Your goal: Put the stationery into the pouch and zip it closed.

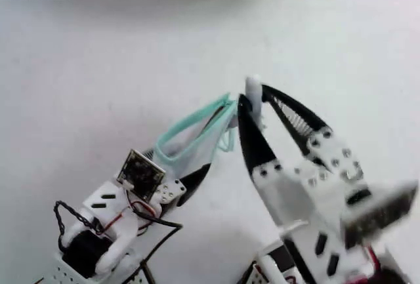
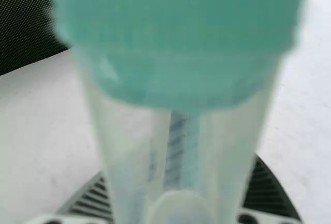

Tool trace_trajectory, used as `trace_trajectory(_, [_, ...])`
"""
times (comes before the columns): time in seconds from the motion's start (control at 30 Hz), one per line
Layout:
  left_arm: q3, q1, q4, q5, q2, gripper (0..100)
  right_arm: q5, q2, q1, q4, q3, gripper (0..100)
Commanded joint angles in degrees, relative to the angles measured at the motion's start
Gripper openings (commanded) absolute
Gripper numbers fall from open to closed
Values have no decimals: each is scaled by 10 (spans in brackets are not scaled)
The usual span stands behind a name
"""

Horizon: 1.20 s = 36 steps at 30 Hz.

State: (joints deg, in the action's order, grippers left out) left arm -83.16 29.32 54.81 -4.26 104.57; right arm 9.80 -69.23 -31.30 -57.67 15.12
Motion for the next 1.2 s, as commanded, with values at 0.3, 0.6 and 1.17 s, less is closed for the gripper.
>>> trace_trajectory(0.3, [-1, 5, -9, -4, 0, 241, -150, 214, -14, 70, -191, 17])
trace_trajectory(0.6, [-1, 5, -9, -4, 0, 241, -150, 275, -81, 116, -138, 18])
trace_trajectory(1.17, [0, 5, -9, -4, 0, 241, -41, -29, -84, 127, 268, 18])
